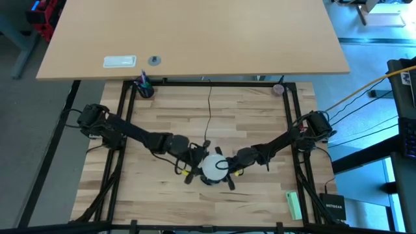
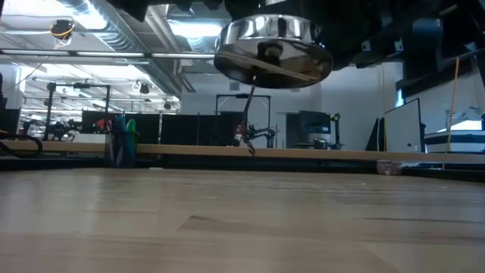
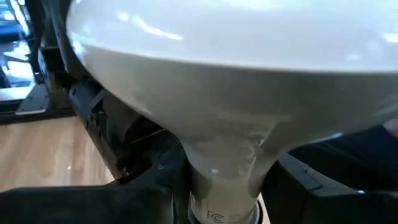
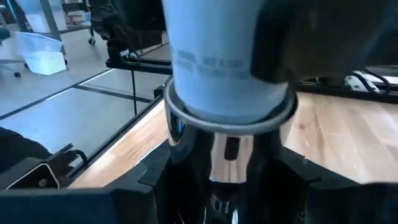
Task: Screw lightbulb
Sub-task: Insert the lightbulb into the lamp
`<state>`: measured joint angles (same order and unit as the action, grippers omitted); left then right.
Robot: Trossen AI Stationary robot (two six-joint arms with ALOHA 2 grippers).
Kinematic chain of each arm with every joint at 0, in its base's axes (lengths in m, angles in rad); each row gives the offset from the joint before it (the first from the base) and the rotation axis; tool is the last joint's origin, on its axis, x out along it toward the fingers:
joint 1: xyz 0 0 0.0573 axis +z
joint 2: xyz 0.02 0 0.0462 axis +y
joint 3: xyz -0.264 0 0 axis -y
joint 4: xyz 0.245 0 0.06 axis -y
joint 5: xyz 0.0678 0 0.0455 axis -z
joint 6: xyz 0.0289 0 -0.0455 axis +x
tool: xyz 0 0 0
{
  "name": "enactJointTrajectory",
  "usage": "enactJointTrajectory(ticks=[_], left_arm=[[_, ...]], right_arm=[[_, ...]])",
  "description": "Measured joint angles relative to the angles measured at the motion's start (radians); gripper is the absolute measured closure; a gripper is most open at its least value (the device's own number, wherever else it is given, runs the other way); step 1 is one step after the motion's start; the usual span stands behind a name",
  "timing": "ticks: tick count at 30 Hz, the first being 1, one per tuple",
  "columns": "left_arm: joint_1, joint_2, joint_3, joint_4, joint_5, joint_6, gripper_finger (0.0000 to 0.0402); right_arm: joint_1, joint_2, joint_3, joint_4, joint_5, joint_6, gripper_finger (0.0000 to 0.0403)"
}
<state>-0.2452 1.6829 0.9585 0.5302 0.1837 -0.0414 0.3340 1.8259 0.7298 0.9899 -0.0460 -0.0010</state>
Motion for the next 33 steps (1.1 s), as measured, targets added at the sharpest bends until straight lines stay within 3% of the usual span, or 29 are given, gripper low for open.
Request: enactJointTrajectory(ticks=[5, 11, 15, 21, 33], left_arm=[[0.015, 0.001, -0.001, -0.022, 0.015, -0.054, 0.0258], [0.027, -0.023, -0.006, -0.12, 0.015, -0.115, 0.0149], [0.025, -0.095, -0.004, -0.243, -0.01, -0.15, 0.0112], [0.017, -0.172, -0.005, -0.329, -0.041, -0.151, 0.0104], [0.024, -0.153, -0.004, -0.31, -0.078, -0.101, 0.0103]], right_arm=[[0.0, 0.0, 0.033, -0.082, 0.018, 0.015, 0.0227], [0.0, -0.004, 0.047, -0.113, 0.068, 0.014, 0.0227], [-0.001, -0.004, 0.046, -0.134, 0.089, 0.021, 0.0227], [-0.001, -0.004, 0.045, -0.149, 0.126, 0.024, 0.0227], [-0.001, -0.004, 0.044, -0.146, 0.133, 0.025, 0.0227]])
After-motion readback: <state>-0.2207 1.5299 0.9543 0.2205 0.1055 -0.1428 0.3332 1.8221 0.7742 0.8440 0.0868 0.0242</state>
